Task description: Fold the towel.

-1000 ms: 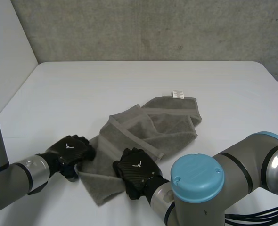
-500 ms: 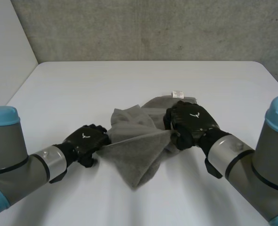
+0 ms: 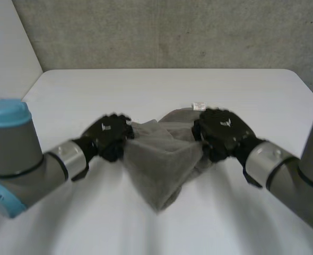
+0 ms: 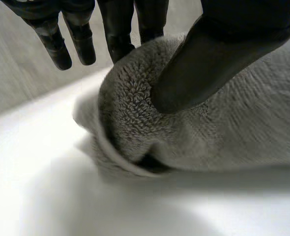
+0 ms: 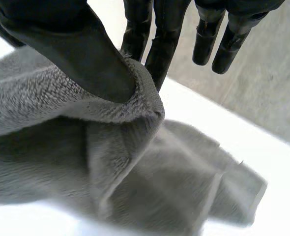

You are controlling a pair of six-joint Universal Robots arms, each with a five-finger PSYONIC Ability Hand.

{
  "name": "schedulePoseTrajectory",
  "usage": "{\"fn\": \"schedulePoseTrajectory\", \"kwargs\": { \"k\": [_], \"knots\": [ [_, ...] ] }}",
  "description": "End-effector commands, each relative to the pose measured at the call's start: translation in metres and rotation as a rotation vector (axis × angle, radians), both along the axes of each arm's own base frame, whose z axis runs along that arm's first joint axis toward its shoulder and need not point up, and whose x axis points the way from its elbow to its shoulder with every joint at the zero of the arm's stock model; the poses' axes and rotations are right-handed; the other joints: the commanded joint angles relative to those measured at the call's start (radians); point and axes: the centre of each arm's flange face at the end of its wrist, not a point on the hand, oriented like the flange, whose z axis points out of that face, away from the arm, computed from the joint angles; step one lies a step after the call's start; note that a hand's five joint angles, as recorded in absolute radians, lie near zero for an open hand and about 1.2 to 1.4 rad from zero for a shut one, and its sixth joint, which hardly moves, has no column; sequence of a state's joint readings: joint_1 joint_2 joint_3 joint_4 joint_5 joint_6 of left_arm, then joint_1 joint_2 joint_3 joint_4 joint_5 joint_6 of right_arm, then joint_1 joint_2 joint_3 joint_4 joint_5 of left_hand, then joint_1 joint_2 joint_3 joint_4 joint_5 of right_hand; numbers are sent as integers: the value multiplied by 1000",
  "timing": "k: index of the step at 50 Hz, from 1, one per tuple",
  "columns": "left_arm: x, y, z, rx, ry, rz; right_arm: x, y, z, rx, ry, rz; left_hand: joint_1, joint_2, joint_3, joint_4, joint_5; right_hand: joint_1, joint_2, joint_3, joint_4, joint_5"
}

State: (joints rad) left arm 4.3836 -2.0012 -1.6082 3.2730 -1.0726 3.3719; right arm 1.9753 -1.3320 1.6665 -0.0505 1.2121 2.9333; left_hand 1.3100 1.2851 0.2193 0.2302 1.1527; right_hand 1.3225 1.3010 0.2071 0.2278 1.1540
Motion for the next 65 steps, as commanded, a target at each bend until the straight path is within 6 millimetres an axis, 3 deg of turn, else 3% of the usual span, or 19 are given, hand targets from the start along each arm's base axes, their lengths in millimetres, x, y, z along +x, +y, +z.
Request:
{"fn": "schedulePoseTrajectory", "kwargs": {
  "k": [1,2,3,4,5,6,7,8,9,11,14,22,24,25,29,35,40,46,65],
  "knots": [
    [-16,-42,74,-265,87,33,33,-46,75,-329,-65,9,86,111,-45,-56,69,74,95,-33,-53,68],
    [-19,-49,96,-336,120,51,33,-52,109,-429,-119,-25,86,111,-45,-56,69,74,95,-33,-53,68],
    [-26,-50,123,-426,164,60,33,-52,110,-430,-120,-25,86,111,-45,-56,69,74,95,-33,-53,68],
    [-26,-50,124,-427,164,60,31,-54,145,-545,-178,-65,86,111,-45,-56,69,74,95,-33,-53,68],
    [-31,-44,157,-526,223,63,26,-51,182,-669,-244,-103,86,111,-45,-56,69,74,95,-33,-53,68],
    [-31,-44,157,-527,223,63,26,-50,182,-671,-245,-103,86,111,-45,-56,69,74,95,-33,-53,68],
    [-31,-35,193,-630,288,70,20,-42,212,-782,-308,-131,86,111,-45,-56,69,74,95,-33,-53,68],
    [-26,-24,226,-731,354,81,20,-42,212,-783,-309,-132,86,111,-45,-56,69,74,95,-33,-53,68],
    [-26,-24,227,-732,355,81,15,-35,235,-876,-363,-153,86,111,-45,-56,69,74,95,-33,-53,68],
    [-16,-5,268,-854,456,81,10,-28,250,-938,-396,-160,86,111,-45,-56,69,74,95,-33,-53,68],
    [-14,0,271,-856,476,71,6,-23,244,-930,-372,-141,86,111,-45,-56,69,74,95,-33,-53,68],
    [-17,9,181,-598,352,6,9,-19,140,-745,-101,-29,86,111,-45,-56,69,74,95,-33,-53,68],
    [-14,19,125,-457,265,-5,8,-15,115,-708,-24,-12,86,111,-45,-56,69,74,95,-33,-53,68],
    [-14,19,125,-456,264,-5,6,-11,90,-676,48,0,86,111,-45,-56,69,74,95,-33,-53,68],
    [-6,36,49,-300,108,-11,-3,1,24,-543,209,43,86,111,-45,-56,69,74,95,-33,-53,68],
    [-7,50,-28,-166,-90,-64,-6,7,-26,-394,281,69,86,111,-45,-56,69,74,95,-33,-53,68],
    [-5,45,-45,-149,-140,-60,-7,9,-45,-330,303,78,-31,-6,-45,-56,-48,74,95,-33,-53,68],
    [6,23,-34,-194,-138,38,-8,7,-43,-315,281,63,-136,-111,-45,-56,-153,74,95,-33,-53,68],
    [7,14,-32,-252,-119,70,-27,-9,-34,-249,240,-47,-562,-537,-45,-56,-579,74,95,-33,-53,68]
  ]
}}
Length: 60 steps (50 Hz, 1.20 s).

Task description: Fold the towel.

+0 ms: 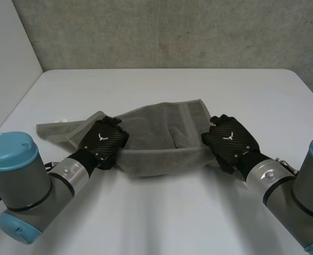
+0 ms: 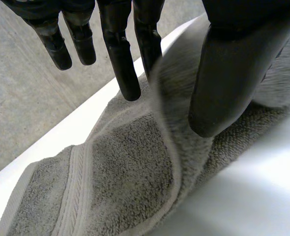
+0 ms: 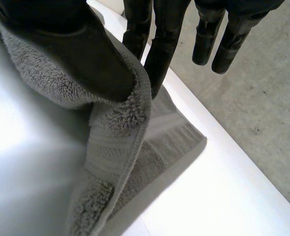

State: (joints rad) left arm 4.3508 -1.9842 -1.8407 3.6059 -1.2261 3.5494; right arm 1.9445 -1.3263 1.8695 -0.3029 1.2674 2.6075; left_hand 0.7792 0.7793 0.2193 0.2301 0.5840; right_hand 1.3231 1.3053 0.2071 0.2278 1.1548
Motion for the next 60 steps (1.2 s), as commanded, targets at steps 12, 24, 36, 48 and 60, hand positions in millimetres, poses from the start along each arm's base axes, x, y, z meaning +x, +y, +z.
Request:
{"fn": "schedulePoseTrajectory", "kwargs": {
  "k": [12,24,36,48,60],
  "knots": [
    [11,-21,-15,23,-4,52,-23,-20,13,53,-65,-110,-28,-29,-45,-56,-8,73,91,-33,-53,67],
    [12,-29,-20,26,-8,64,-42,-41,22,33,-76,-184,-14,-14,-45,-56,7,73,91,-33,-53,67],
    [33,-45,-10,-1,-10,135,-53,-47,22,51,-69,-212,484,484,-45,-56,504,73,91,-33,-53,67],
    [56,-44,24,-38,7,188,-44,-34,14,126,-75,-142,617,617,-45,-56,638,73,91,-33,-53,67],
    [61,-33,19,7,26,119,-40,-32,6,144,-63,-134,-134,-134,-45,-56,-113,73,91,-33,-53,67]
  ]
}}
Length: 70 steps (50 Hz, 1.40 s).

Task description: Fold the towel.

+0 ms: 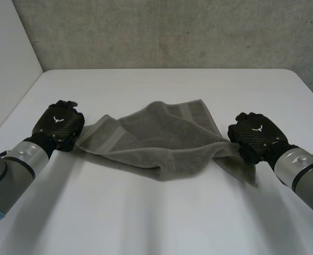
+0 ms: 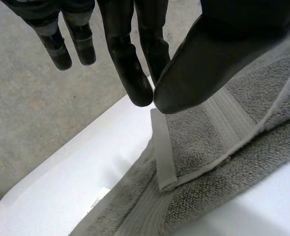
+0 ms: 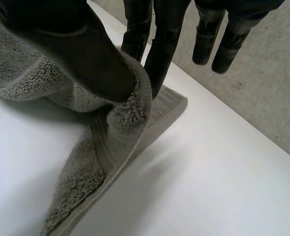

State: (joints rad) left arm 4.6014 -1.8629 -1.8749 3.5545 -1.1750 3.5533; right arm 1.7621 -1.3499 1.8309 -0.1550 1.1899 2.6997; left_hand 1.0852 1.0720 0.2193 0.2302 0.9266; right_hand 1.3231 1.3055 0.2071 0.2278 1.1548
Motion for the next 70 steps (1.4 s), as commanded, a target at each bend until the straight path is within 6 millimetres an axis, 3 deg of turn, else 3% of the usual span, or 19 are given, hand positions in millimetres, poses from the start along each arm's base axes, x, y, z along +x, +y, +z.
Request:
{"fn": "schedulePoseTrajectory", "kwargs": {
  "k": [1,12,23,26,30,31,33,39,48,53,57,63,70],
  "knots": [
    [-10,12,-11,49,20,-103,1,0,-2,3,5,-2,-452,-439,-45,-56,-468,73,91,-33,-53,67],
    [-23,14,-25,89,24,-155,1,0,-3,3,8,-1,-472,-459,-45,-56,-488,73,91,-33,-53,67],
    [-31,-7,-56,137,9,-156,0,0,-3,5,11,-3,-414,-400,-45,-56,-430,73,91,-33,-53,67],
    [-33,-11,-60,138,7,-152,0,0,-3,4,10,-3,-340,-327,-45,-56,-356,73,91,-33,-53,67],
    [-33,-13,-59,133,7,-136,0,-1,-3,2,10,-5,113,126,-45,-56,97,73,91,-33,-53,67],
    [-34,-12,-58,130,7,-136,0,-1,-3,2,10,-5,266,279,-45,-56,250,73,91,-33,-53,67],
    [-35,-11,-55,124,9,-137,0,-1,-4,5,11,-6,311,324,-45,-56,295,73,91,-33,-53,67],
    [-33,-4,-29,86,52,-130,0,-1,-6,8,14,-4,311,324,-45,-56,295,73,91,-33,-53,67],
    [-26,9,-22,116,85,-114,-2,-3,-7,10,16,-18,311,324,-45,-56,295,73,91,-33,-53,67],
    [-12,9,-14,100,88,-75,-4,-4,-6,18,18,-30,311,324,-45,-56,295,73,91,-33,-53,67],
    [-1,10,-2,71,92,-41,-5,-4,-11,29,16,-33,311,324,-45,-56,295,-452,-435,-33,-53,-458],
    [14,9,11,35,96,8,-6,-4,-28,93,28,-50,311,324,-45,-56,295,-733,-715,-33,-53,-739],
    [22,10,13,32,97,34,-8,-4,-38,140,17,-101,311,324,-45,-56,295,-792,-774,-33,-53,-798]
  ]
}}
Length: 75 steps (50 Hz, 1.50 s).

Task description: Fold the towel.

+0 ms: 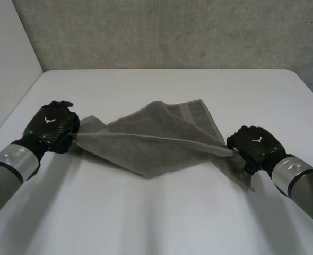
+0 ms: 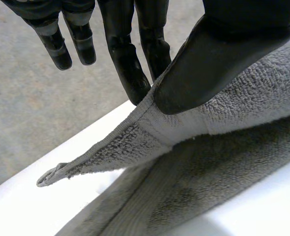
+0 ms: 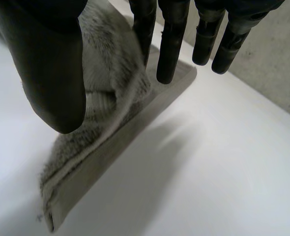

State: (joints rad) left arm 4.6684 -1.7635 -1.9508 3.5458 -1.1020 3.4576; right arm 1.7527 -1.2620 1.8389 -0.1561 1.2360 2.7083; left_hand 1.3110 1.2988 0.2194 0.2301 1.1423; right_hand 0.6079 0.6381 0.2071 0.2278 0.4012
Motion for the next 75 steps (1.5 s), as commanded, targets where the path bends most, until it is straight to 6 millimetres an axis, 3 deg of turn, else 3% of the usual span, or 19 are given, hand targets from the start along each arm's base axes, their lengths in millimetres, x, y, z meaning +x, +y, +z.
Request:
{"fn": "schedulePoseTrajectory", "kwargs": {
  "k": [1,16,29,32,34,37,40,42,45,47,48,50,52,59,62,68,70,73,75],
  "knots": [
    [9,1,1,2,0,30,-3,-1,-9,54,-27,-62,85,97,-45,-56,79,-83,-113,-33,-53,-50],
    [24,3,3,33,8,52,-5,2,-22,180,-144,-139,85,97,-45,-56,79,-12,-42,-33,-53,20],
    [26,6,10,18,14,45,10,19,-26,263,-241,-146,85,97,-45,-56,79,67,37,-33,-53,99],
    [27,5,11,13,13,51,9,19,-27,252,-231,-149,85,97,-45,-56,79,232,201,-33,-53,264],
    [34,2,13,5,13,74,5,15,-27,244,-228,-155,85,97,-45,-56,79,661,631,-33,-53,693],
    [39,2,17,-1,13,91,2,10,-25,225,-223,-155,85,97,-45,-56,79,788,758,-33,-53,820],
    [42,3,20,3,15,102,-10,1,-16,176,-181,-152,85,97,-45,-56,79,788,758,-33,-53,820],
    [48,7,28,6,18,111,-23,-2,8,94,-104,-103,85,97,-45,-56,79,788,758,-33,-53,820],
    [51,17,40,17,30,92,-27,-1,22,64,-64,-70,85,97,-45,-56,79,788,758,-33,-53,820],
    [53,22,48,14,37,82,-34,1,49,18,-13,-40,85,97,-45,-56,79,788,758,-33,-53,820],
    [54,27,57,11,45,71,-34,1,49,17,-13,-40,85,97,-45,-56,79,788,758,-33,-53,820],
    [54,32,66,2,47,59,-35,5,84,-65,-16,-26,85,97,-45,-56,79,788,758,-33,-53,820],
    [53,35,74,-11,48,49,-36,6,98,-110,-15,-25,85,97,-45,-56,79,788,758,-33,-53,820],
    [49,39,97,-47,92,30,-30,7,124,-210,-13,4,85,97,-45,-56,79,788,758,-33,-53,820],
    [48,35,99,-45,116,24,-19,6,129,-237,-14,36,85,97,-45,-56,79,788,758,-33,-53,820],
    [42,4,86,-62,113,-27,14,-12,124,-255,-23,120,85,97,-45,-56,79,788,758,-33,-53,820],
    [28,-19,80,-95,112,-80,21,-20,125,-279,-25,127,85,97,-45,-56,79,788,758,-33,-53,820],
    [20,-34,76,-107,110,-98,35,-45,126,-362,-35,131,85,97,-45,-56,79,788,758,-33,-53,820],
    [7,-66,74,-141,107,-94,42,-58,129,-423,-45,128,85,97,-45,-56,79,788,758,-33,-53,820]
  ]
}}
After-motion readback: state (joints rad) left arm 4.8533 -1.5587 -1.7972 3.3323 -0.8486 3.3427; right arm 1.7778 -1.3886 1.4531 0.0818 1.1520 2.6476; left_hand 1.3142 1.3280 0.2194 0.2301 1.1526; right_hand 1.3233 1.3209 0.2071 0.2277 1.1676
